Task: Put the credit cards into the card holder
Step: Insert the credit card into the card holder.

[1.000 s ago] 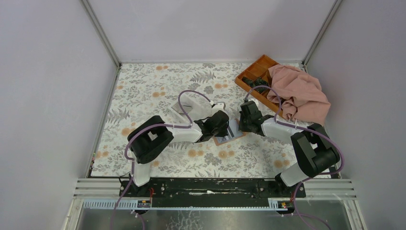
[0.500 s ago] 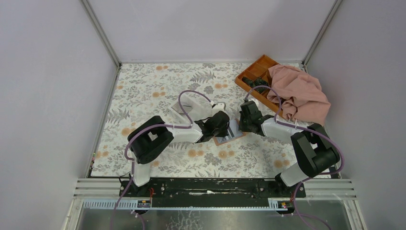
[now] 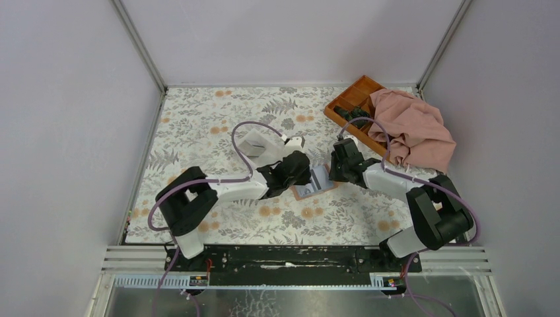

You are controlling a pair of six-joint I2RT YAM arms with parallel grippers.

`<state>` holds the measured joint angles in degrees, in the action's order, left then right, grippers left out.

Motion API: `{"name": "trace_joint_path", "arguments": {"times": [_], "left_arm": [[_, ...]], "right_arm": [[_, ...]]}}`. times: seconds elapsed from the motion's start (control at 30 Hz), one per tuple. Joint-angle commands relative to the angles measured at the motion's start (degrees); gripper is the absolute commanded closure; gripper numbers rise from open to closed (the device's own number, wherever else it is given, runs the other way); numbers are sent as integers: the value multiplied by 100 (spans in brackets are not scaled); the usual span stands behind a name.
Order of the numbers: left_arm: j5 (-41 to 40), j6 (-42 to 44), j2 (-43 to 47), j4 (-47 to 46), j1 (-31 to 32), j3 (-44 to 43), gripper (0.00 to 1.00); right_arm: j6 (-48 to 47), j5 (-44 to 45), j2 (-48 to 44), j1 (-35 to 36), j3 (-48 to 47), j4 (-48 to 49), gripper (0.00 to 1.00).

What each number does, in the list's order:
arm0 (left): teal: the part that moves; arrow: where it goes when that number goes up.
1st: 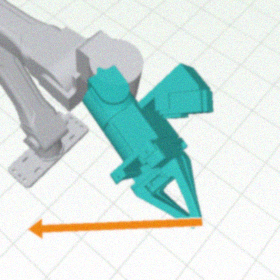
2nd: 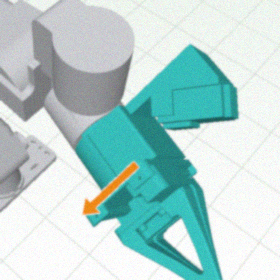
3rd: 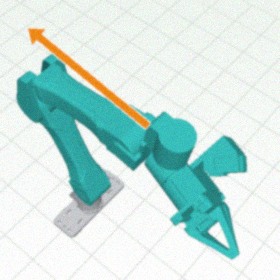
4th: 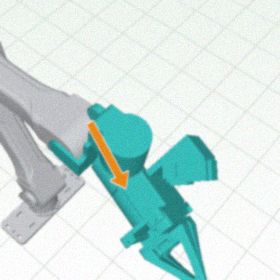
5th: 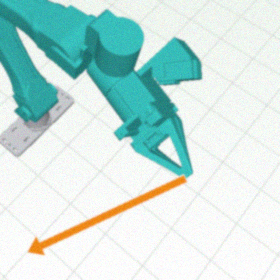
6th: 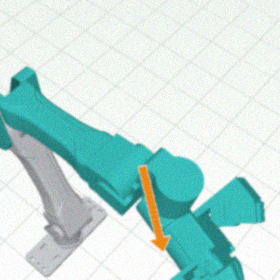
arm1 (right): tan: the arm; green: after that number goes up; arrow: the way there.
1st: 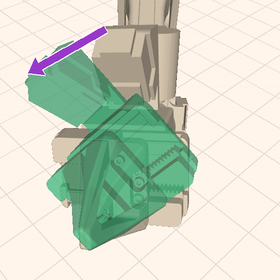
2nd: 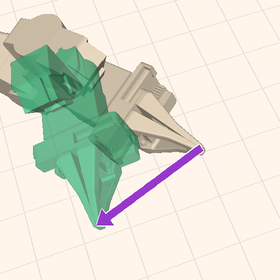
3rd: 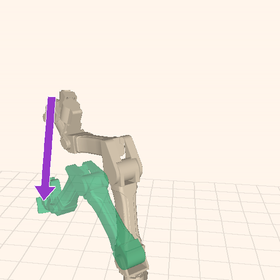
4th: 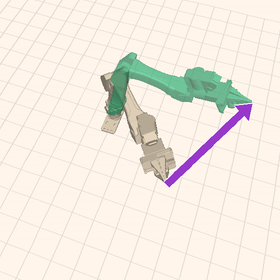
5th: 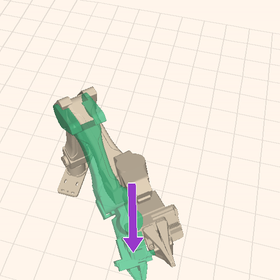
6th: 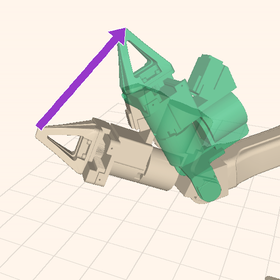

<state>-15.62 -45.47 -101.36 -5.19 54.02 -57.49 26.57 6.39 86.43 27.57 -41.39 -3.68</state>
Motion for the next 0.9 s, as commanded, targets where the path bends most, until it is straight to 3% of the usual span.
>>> {"name": "trace_joint_path", "arguments": {"times": [0.0, 0.3, 0.87], "left_arm": [[-376, -9, 374, -8, 41, 342, 86], [-353, -148, 517, -168, 44, 1011, 83], [-337, -145, 270, -133, 42, 1123, 83]], "right_arm": [[23, -53, -500, -16, -29, -144, 67], [39, 203, -822, -20, 130, -235, 52], [-103, 642, -202, -18, 47, 14, 50]]}}
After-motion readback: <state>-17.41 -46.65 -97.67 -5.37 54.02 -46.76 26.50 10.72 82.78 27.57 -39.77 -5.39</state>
